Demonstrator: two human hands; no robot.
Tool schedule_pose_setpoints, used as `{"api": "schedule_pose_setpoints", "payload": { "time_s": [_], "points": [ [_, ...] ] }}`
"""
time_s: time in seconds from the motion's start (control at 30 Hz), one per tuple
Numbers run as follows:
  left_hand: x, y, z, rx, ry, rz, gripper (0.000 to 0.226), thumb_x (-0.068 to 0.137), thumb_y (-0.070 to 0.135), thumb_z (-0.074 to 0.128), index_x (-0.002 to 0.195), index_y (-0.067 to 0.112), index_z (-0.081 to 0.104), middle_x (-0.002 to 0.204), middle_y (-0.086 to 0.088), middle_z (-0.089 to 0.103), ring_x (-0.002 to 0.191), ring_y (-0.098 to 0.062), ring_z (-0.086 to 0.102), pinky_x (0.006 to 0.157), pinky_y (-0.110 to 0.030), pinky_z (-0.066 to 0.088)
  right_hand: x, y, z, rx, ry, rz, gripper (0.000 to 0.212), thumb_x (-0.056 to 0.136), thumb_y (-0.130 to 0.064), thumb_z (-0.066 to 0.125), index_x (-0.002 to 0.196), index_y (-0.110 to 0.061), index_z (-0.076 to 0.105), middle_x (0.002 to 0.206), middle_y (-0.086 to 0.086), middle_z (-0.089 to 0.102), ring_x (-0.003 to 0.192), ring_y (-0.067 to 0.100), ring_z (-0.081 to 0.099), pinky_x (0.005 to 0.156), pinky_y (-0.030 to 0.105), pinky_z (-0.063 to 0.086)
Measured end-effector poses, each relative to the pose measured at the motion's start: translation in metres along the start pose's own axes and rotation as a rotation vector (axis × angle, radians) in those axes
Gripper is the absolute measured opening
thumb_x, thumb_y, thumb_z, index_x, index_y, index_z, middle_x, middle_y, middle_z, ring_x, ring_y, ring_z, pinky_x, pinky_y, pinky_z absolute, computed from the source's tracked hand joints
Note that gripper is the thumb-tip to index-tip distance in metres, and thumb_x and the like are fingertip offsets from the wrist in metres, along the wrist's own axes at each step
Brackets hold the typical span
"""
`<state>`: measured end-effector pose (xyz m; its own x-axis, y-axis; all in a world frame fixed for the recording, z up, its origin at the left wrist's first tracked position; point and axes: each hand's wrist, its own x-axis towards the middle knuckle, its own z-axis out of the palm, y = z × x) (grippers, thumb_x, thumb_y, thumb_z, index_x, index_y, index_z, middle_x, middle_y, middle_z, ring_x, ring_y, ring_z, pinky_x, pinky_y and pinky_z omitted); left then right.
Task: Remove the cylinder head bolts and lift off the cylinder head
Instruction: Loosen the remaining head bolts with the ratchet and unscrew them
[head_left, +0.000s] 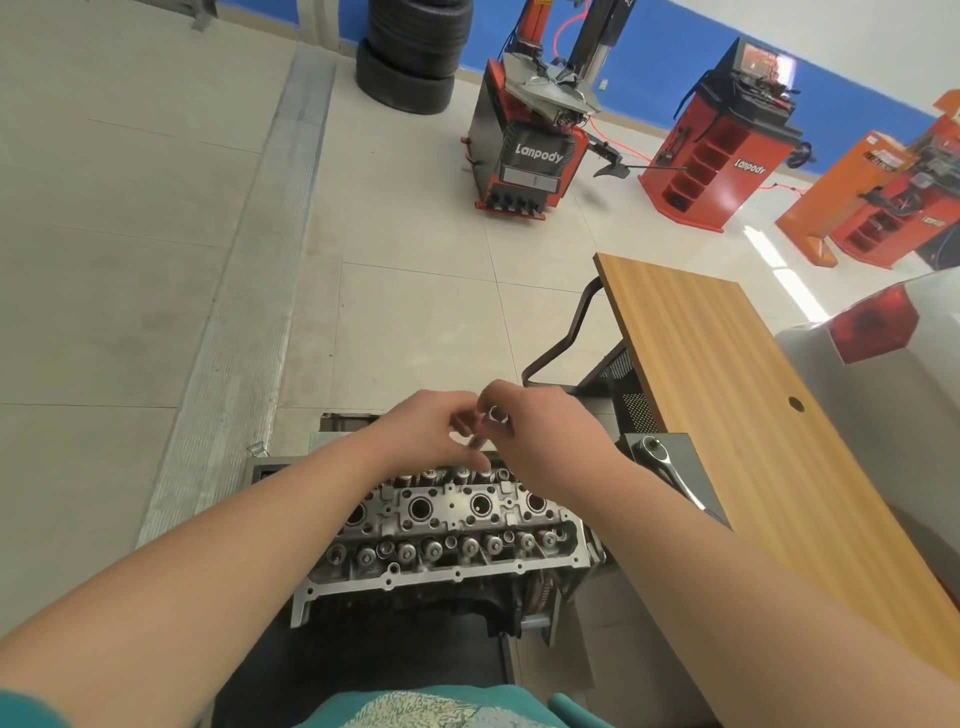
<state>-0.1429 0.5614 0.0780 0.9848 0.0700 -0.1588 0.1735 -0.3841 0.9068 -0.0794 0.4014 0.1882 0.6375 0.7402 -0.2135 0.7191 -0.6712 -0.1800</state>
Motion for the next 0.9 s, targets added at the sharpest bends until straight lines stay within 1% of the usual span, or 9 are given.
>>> {"api": "schedule_pose_setpoints", "payload": {
  "time_s": [0.1,0.23,0.3,0.43,0.5,0.6,0.67,0.8,0.9],
  "points": [
    [-0.0022,-0.0002,-0.0013,0.021,-0.065,0.012,0.04,0.09,0.022,0.078,0.093,0.06,0.068,0.102,0.031,0.073,0.1,0.011,0.068,0.089,-0.021,0.055,-0.0036,0.0023,-0.0006,0.088,-0.038,-0.08,0.034,0.091,-0.003,0.06,0.108,-0.031,0.069,0.122,-0.007,0.057,0.103,0.023,0.061,0.082,0.048,0.058],
    [0.0007,-0.0011,0.0005,0.1,0.003,-0.01,0.019,0.084,0.029,0.079,0.085,0.046,0.073,0.084,0.026,0.073,0.078,0.005,0.069,0.072,-0.025,0.052,-0.0041,-0.0027,0.0025,0.146,0.048,-0.069,0.038,0.095,-0.044,0.062,0.133,-0.045,0.058,0.123,-0.012,0.059,0.1,0.013,0.063,0.081,0.041,0.058],
    [0.0034,0.0009,0.0011,0.14,0.031,-0.008,0.021,0.076,0.036,0.09,0.087,0.035,0.072,0.085,0.019,0.073,0.08,0.002,0.066,0.072,-0.03,0.053,0.0004,-0.0038,0.0036,0.039,0.061,0.033,0.036,0.097,-0.055,0.057,0.125,-0.033,0.062,0.105,-0.007,0.067,0.091,0.018,0.065,0.077,0.041,0.058],
    [0.0007,0.0022,0.0008,0.125,-0.029,0.026,0.024,0.086,0.027,0.085,0.085,0.047,0.07,0.09,0.024,0.072,0.09,0.015,0.064,0.087,-0.023,0.05,0.0018,-0.002,0.0033,-0.029,0.024,-0.035,0.009,0.099,-0.02,0.06,0.099,-0.025,0.067,0.106,-0.004,0.061,0.095,0.025,0.062,0.077,0.043,0.057],
    [-0.0017,0.0003,-0.0008,0.113,-0.027,0.014,0.029,0.092,0.021,0.074,0.08,0.047,0.07,0.086,0.023,0.074,0.088,0.004,0.071,0.088,-0.031,0.057,-0.0006,-0.0003,0.0024,0.067,0.001,-0.104,0.022,0.092,-0.009,0.061,0.094,-0.029,0.068,0.118,-0.01,0.056,0.103,0.021,0.061,0.08,0.043,0.057],
    [-0.0032,0.0012,-0.0029,0.103,0.017,0.02,0.005,0.083,0.035,0.076,0.085,0.032,0.073,0.083,0.014,0.075,0.083,-0.006,0.072,0.083,-0.038,0.06,-0.0019,-0.0031,0.0029,0.085,0.05,-0.063,0.02,0.091,-0.046,0.066,0.11,-0.039,0.064,0.116,-0.015,0.056,0.094,0.014,0.062,0.073,0.038,0.056],
    [-0.0024,0.0009,-0.0032,0.116,0.033,0.032,0.016,0.079,0.035,0.086,0.088,0.033,0.072,0.086,0.014,0.073,0.085,0.001,0.067,0.085,-0.034,0.056,0.0011,-0.0027,0.0046,0.009,0.06,0.014,0.029,0.095,-0.056,0.059,0.11,-0.032,0.064,0.1,-0.01,0.063,0.084,0.017,0.063,0.069,0.037,0.055],
    [-0.0026,-0.0006,-0.0003,0.163,-0.043,0.071,0.015,0.094,0.023,0.074,0.093,0.036,0.067,0.099,0.027,0.069,0.1,0.016,0.06,0.099,-0.027,0.05,-0.0003,-0.0006,0.0026,0.055,-0.006,-0.092,0.016,0.097,-0.011,0.059,0.102,-0.024,0.067,0.119,-0.004,0.06,0.099,0.025,0.062,0.08,0.045,0.057],
    [-0.0031,0.0014,-0.0007,0.152,-0.026,0.046,0.021,0.092,0.029,0.064,0.088,0.049,0.066,0.088,0.028,0.072,0.093,0.01,0.066,0.086,-0.024,0.053,-0.0049,-0.0025,0.0006,0.165,0.024,-0.126,0.012,0.091,-0.026,0.066,0.102,-0.032,0.062,0.124,-0.012,0.05,0.099,0.017,0.061,0.079,0.043,0.057]
  ]
}}
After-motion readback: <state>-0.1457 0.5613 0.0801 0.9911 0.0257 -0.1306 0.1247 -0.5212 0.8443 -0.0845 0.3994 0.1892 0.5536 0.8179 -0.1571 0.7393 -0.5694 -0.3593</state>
